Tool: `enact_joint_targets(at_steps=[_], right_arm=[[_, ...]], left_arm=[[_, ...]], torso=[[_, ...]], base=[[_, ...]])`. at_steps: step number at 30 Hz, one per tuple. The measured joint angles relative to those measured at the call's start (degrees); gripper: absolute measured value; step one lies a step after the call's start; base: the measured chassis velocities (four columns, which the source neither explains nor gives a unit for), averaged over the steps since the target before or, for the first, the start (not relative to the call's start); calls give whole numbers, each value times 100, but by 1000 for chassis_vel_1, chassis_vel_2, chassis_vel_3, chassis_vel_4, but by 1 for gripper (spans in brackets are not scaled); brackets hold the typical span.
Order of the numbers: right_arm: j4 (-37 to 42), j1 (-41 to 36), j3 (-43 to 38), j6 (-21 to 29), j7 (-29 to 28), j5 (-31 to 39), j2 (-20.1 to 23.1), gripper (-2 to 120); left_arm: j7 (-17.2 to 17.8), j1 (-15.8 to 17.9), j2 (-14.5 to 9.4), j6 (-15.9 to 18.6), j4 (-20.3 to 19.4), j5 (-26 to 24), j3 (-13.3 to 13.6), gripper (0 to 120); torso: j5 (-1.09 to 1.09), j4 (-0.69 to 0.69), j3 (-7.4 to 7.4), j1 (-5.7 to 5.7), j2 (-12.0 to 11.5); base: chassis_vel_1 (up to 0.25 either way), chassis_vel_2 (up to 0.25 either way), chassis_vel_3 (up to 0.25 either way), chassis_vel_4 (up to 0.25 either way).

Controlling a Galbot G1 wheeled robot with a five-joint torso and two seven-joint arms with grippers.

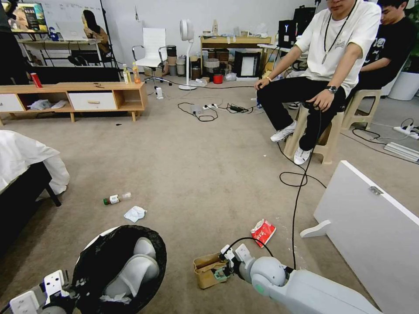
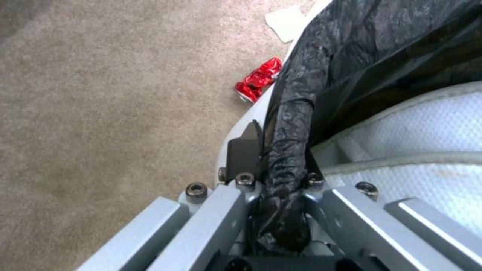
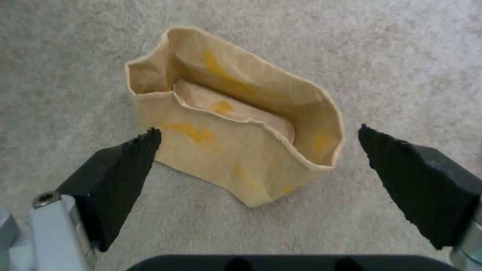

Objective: Pick up the trash bin and place the garbage on the floor into it.

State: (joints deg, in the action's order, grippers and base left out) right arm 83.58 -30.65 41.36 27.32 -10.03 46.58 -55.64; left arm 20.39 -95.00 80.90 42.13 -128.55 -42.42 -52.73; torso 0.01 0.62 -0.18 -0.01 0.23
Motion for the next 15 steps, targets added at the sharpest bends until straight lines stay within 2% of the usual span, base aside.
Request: enact_joint_targets(at_steps=[7, 15], right_arm=[[-487, 106, 286, -283, 115, -180, -375, 99], [-712, 135, 419, -375, 149, -239, -594, 99]], left_arm=[[-5, -4, -23, 0, 9, 3, -2, 1], [-22, 2, -12, 0, 69, 13, -2, 1]], torso=[[0, -1, 0, 0, 0], [0, -1, 0, 0, 0]], base=[[0, 0, 0, 0], [0, 0, 0, 0]])
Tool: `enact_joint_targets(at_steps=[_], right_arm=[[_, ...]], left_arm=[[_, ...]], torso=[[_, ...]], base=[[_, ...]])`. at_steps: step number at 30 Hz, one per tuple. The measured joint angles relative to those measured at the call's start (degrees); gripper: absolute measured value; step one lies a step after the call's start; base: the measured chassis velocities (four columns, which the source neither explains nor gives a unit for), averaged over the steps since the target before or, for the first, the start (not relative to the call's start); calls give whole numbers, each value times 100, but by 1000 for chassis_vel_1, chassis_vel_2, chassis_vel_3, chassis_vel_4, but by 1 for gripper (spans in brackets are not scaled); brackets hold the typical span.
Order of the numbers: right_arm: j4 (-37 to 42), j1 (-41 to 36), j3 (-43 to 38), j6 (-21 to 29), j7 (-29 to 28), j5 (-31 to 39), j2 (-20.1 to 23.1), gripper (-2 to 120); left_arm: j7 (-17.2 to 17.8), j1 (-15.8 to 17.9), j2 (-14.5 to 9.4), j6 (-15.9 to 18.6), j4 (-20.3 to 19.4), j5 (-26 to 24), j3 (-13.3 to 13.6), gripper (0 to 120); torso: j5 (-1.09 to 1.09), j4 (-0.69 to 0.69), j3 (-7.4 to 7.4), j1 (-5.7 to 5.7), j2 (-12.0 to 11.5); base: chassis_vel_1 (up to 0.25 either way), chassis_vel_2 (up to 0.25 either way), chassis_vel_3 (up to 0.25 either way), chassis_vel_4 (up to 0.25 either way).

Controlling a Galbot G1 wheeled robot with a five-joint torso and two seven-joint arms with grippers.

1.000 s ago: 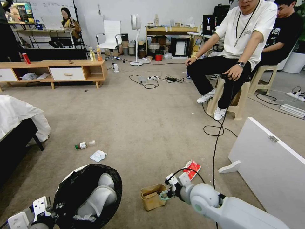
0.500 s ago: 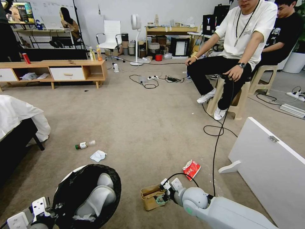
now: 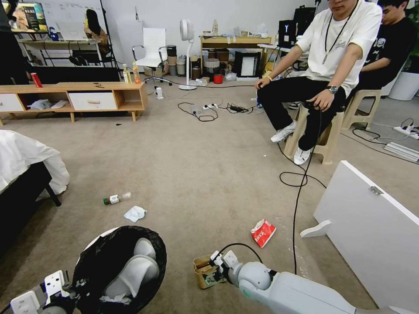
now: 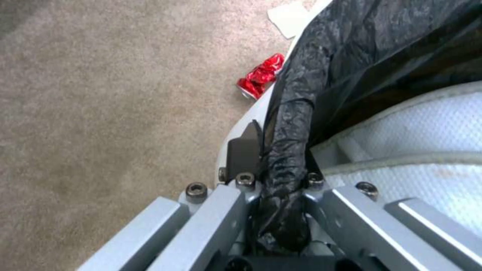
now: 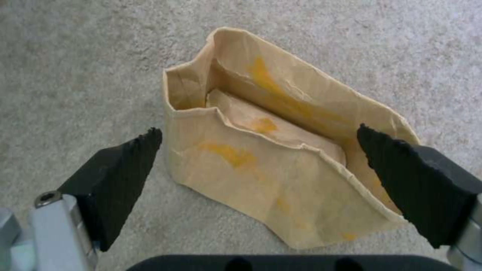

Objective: Pick up the trash bin and place the garbage on the floor into it.

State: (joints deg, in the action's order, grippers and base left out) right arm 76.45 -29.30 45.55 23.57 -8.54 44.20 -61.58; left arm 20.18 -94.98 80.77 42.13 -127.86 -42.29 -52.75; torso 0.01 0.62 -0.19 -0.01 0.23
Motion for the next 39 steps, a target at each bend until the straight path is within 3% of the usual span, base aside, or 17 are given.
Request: enact_joint_targets(at_steps=[11, 26, 39], right_arm=[[-280, -57, 69, -88, 87, -109, -204, 99], [-1294, -137, 31, -490, 324, -427, -696, 99], [-1725, -64, -126, -765, 328, -606, -806, 98]], left_arm=[[-15, 22, 37, 0, 30, 28, 26, 1], [-62, -43, 100, 0, 17, 90, 10, 1], [-74, -61, 116, 0, -14, 117, 10, 1]], torso=[[0, 0, 0, 0, 0], [0, 0, 0, 0, 0], [-1, 0, 0, 0, 0]], base=[[0, 0, 0, 0], [0, 0, 0, 0], [0, 0, 0, 0]])
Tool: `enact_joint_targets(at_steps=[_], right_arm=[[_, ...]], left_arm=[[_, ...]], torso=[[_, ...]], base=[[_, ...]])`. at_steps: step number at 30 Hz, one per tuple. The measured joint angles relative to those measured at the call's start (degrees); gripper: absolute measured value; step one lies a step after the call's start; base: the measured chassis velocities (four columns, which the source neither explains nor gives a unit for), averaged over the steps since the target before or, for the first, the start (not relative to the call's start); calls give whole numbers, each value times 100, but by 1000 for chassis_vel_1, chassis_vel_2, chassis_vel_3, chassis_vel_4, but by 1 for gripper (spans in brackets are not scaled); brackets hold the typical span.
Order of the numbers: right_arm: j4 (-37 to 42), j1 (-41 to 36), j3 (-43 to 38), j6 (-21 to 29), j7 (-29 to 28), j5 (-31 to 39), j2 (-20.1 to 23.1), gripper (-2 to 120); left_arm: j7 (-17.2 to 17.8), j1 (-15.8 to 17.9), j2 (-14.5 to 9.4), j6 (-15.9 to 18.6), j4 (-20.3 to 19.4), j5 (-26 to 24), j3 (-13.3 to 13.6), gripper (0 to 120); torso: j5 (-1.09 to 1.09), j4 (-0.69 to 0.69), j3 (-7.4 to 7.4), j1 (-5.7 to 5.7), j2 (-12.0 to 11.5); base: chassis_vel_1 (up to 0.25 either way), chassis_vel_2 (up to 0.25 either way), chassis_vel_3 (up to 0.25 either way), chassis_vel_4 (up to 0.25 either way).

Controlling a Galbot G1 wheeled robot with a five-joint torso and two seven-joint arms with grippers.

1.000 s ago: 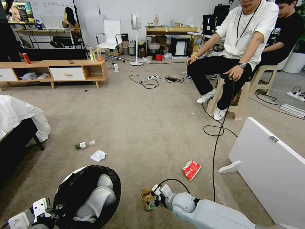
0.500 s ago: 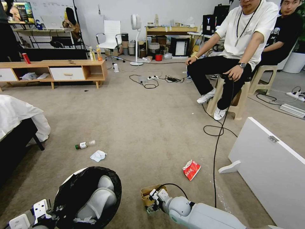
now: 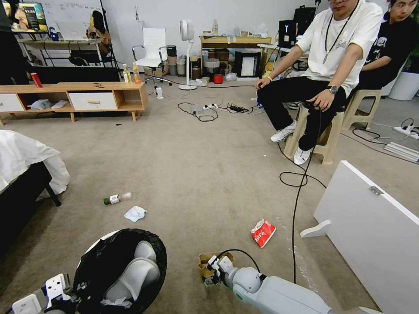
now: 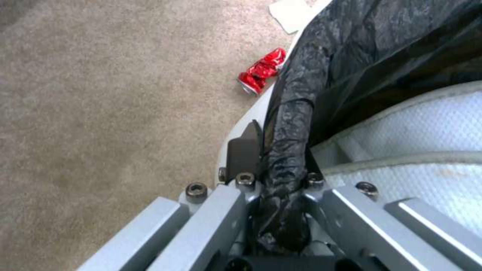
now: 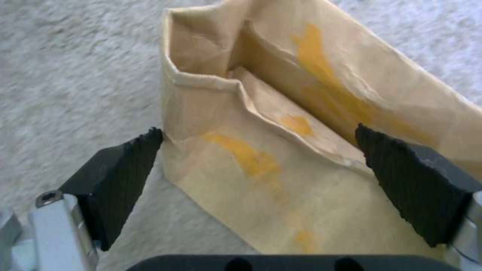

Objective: Pick up the trash bin and place the garbage on the floor into it.

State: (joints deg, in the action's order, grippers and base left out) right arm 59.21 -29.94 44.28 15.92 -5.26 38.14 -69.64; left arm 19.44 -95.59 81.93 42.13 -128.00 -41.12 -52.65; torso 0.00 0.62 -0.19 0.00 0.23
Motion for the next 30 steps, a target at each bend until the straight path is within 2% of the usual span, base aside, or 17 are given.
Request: enact_joint_targets(at_steps=[11, 17, 21, 26, 30], right_arm=[[37, 85, -83, -127, -21, -18, 62, 98], [-203, 97, -81, -143, 51, -20, -79, 97], [-490, 75, -80, -240, 151, -97, -239, 90], [-832, 7, -94, -371, 279, -224, -414, 73], [-933, -19, -102, -417, 319, -273, -457, 71]], left_arm=[[-8, -1, 34, 0, -41, 50, 24, 1], [-12, -16, 47, 0, -68, 68, 30, 1], [-15, -37, 53, 0, -91, 73, 29, 1], [-15, -76, 61, 0, -111, 86, 22, 1], [-15, -79, 72, 0, -122, 90, 20, 1]], torso=[[0, 1, 0, 0, 0], [0, 0, 0, 0, 0], [0, 0, 0, 0, 0], [0, 0, 0, 0, 0], [0, 0, 0, 0, 0]], base=[[0, 0, 0, 0], [0, 0, 0, 0], [0, 0, 0, 0], [0, 0, 0, 0], [0, 0, 0, 0]])
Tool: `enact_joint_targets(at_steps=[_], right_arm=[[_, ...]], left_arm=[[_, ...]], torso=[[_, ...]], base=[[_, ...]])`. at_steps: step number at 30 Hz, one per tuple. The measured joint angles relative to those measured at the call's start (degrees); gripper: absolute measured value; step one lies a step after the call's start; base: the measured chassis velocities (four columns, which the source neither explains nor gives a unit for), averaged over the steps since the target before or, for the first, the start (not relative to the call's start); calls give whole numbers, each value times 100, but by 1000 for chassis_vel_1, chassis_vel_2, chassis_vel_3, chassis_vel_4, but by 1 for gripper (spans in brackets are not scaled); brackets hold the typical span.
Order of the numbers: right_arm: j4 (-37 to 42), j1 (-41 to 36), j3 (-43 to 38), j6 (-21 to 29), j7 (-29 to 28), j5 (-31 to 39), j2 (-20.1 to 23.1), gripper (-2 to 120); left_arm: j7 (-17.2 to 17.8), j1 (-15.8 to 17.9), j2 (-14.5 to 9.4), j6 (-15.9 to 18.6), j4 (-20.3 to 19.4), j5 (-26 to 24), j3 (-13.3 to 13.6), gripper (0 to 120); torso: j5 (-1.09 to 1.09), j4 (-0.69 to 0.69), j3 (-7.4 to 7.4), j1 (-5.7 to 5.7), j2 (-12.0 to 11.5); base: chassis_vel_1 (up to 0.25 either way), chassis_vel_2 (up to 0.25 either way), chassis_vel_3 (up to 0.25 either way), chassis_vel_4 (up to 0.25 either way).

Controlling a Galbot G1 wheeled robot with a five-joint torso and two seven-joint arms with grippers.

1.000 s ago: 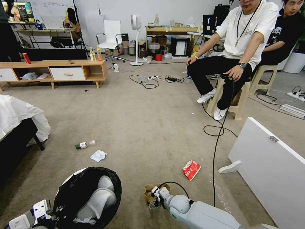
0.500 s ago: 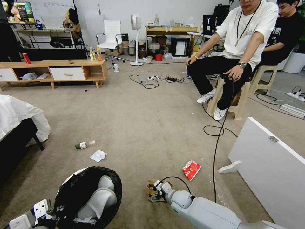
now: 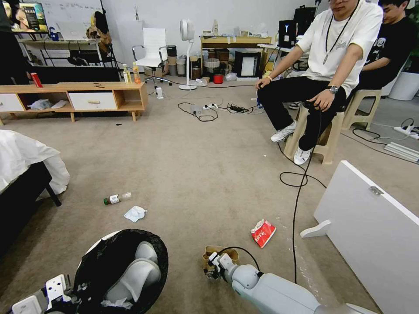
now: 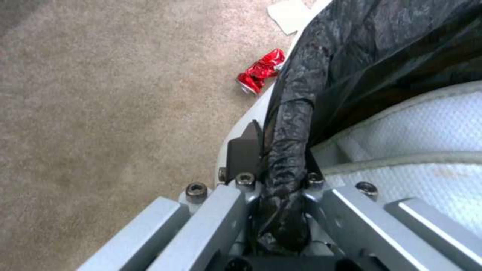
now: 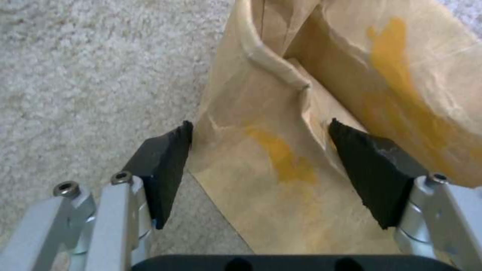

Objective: Pick up the trash bin and place the garbage on the floor into it.

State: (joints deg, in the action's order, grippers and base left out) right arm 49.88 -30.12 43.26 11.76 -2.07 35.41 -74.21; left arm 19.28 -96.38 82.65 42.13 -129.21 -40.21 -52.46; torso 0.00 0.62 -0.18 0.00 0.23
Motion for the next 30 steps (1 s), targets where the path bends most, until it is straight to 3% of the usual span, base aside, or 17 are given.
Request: enact_joint_targets(at_steps=[13, 18, 30], right_arm=[[-81, -37, -65, -37, 137, -24, 8, 41], [-269, -36, -101, -97, 198, -72, -75, 40], [-629, -13, -237, -247, 212, -157, -188, 13]], left_arm=[[-9, 18, 39, 0, 10, 44, 29, 1], [-13, 3, 45, 0, 10, 49, 31, 1], [-37, -21, 79, 0, 0, 84, 42, 1]], torso=[[0, 0, 0, 0, 0], [-1, 0, 1, 0, 0], [-5, -2, 1, 0, 1]], base=[[0, 0, 0, 0], [0, 0, 0, 0], [0, 0, 0, 0]])
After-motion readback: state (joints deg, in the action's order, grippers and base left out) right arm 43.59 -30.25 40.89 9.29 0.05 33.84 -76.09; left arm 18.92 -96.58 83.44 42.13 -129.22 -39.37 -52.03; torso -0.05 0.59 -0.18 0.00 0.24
